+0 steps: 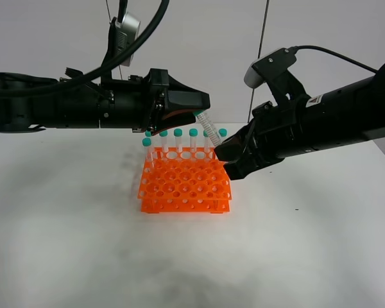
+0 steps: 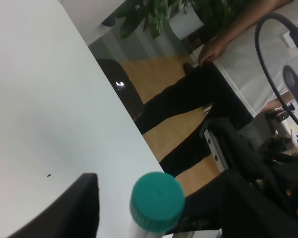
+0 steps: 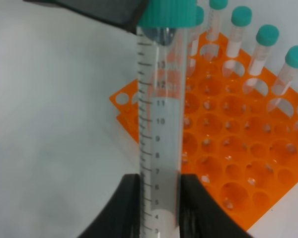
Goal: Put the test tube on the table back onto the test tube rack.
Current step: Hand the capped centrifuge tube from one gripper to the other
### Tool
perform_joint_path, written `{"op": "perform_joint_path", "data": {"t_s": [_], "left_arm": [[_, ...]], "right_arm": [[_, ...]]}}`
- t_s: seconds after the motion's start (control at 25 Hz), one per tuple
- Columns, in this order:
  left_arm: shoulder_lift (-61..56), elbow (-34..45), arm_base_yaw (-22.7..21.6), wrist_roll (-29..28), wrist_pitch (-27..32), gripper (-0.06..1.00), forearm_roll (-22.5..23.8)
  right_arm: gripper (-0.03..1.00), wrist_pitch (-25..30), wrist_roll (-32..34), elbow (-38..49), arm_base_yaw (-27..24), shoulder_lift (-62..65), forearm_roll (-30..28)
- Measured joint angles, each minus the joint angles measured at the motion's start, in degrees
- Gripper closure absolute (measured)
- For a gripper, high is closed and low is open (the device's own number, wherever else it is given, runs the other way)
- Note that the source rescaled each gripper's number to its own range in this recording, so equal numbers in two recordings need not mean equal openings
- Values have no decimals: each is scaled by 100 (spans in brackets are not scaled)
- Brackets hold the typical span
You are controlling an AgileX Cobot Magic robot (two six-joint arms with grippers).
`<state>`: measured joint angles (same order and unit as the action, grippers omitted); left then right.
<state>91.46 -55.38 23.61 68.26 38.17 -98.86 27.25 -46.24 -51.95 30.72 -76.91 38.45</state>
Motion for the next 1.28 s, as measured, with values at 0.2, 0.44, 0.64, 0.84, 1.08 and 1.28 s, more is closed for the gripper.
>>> {"op": "perform_joint_path", "data": {"t_s": [0.2,0.44,0.64,0.84,1.08,1.28], "left_arm": [[25,-14,0,-18,-6,27,0],[25,-246,0,-23,36,27,0],[25,-277,0,-47,110,27,0],[25,-277,57,-174,102,27,168],[25,-277,325,-178,-227,27,181],[25,-277,342,-178,-308,29,175]], "right_arm": [[96,0,6,5,0,0,0],[96,0,49,5,0,0,2],[96,0,122,5,0,0,2],[96,0,122,5,0,0,2],[96,0,122,5,0,0,7],[96,31,122,5,0,0,7]]}}
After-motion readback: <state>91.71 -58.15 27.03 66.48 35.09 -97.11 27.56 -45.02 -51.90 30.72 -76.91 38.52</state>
